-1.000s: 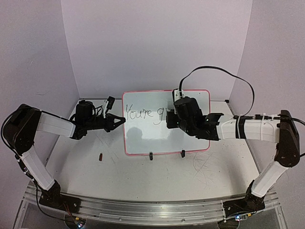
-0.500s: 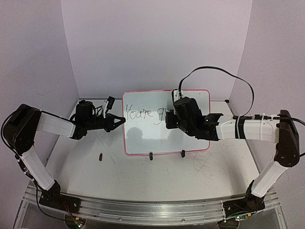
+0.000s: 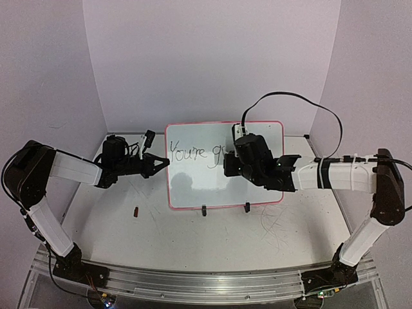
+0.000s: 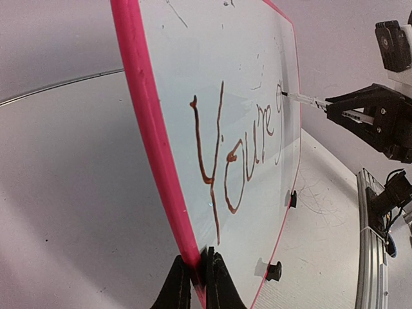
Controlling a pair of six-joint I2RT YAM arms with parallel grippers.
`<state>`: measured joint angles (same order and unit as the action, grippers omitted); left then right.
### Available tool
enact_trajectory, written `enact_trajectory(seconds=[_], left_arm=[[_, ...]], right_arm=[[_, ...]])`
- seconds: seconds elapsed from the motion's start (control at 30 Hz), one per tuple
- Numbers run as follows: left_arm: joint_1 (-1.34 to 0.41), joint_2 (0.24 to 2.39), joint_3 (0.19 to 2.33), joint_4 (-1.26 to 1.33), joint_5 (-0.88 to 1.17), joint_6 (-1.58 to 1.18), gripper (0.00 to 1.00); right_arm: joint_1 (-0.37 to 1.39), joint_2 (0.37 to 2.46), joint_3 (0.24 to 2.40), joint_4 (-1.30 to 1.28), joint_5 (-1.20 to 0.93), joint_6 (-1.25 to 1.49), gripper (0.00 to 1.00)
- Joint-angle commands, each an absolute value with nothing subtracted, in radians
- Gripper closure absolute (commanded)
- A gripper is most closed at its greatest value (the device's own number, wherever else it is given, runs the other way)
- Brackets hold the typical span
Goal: Write a sentence on the whiteboard
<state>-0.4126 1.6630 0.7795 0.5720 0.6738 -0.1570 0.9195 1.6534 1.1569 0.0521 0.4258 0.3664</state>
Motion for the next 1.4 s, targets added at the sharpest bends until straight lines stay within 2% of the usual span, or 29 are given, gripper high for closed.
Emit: enact_trajectory(seconds=[0.0,0.8,1.37], left_arm=[[-0.443,1.684,0.799,0.523,0.609,-0.074,1.00],[-0.445,1.682,0.798,0.521,0.607,-0.072,1.00],[-0.445,1.681,0.796,0.519,0.608,-0.071,1.00]], right_arm=[[0.915,1.622,1.132,0.037,0.435,0.383,1.00],[0.915,1.593,1.116,0.027,0.531,0.396,1.00],[0.908,1.628,1.164,0.062,0.524,0.363,1.00]])
